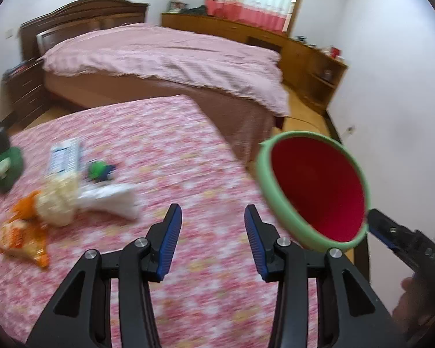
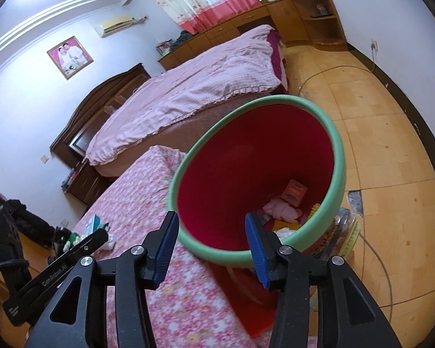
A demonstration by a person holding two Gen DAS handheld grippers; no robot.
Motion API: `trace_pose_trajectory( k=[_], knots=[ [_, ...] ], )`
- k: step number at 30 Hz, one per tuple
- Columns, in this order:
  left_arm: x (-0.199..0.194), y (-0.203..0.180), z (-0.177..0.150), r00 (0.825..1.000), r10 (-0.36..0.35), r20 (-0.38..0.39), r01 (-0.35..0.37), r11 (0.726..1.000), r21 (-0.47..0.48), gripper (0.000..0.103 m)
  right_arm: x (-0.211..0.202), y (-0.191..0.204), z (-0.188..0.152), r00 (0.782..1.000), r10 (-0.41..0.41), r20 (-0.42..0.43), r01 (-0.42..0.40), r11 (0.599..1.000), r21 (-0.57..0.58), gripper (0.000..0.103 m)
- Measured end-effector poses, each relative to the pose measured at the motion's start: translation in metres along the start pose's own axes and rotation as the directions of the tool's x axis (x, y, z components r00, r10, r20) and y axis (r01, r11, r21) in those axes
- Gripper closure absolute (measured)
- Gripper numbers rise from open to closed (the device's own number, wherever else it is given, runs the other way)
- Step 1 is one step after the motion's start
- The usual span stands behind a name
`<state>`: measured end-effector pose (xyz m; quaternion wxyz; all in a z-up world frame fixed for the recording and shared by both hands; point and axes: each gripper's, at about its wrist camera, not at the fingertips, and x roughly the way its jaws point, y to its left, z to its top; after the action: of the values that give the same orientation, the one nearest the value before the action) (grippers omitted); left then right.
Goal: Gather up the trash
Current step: 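Withdraw both grippers from the bucket back over the bed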
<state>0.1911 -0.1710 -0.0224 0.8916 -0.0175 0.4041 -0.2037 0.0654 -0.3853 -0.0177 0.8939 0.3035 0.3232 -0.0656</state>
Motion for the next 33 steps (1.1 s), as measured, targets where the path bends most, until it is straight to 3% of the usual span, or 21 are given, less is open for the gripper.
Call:
trace_pose_trajectory(
  k=[6, 17, 23, 33],
  knots=[
    [-0.01, 0.044, -0.007, 0.996, 0.084, -0.009, -0.084, 0.995, -0.047, 0.058, 0.005, 0.017, -0.007, 0.999, 0.024, -0.026, -0.024, 1.0, -0.019, 0.052],
    [0.012, 0.118, -0.02, 0.984, 0.158, -0.076, -0.169, 0.973, -0.16, 0.058, 0.011, 0.049, -0.019, 0.998, 0.03, -0.059, -0.034, 0.997, -0.074, 0.052],
    [0.005, 0.147, -0.035, 0.98, 0.163, -0.111, -0.185, 0.955, -0.231, 0.058, 0.016, 0.06, -0.024, 0.997, 0.033, -0.077, -0.04, 0.995, -0.089, 0.051],
    [-0.027, 0.197, -0.064, 0.96, 0.256, -0.114, -0.279, 0.908, -0.314, 0.058, 0.034, 0.091, -0.035, 0.988, 0.08, -0.133, -0.097, 0.987, -0.13, 0.051]
  ],
)
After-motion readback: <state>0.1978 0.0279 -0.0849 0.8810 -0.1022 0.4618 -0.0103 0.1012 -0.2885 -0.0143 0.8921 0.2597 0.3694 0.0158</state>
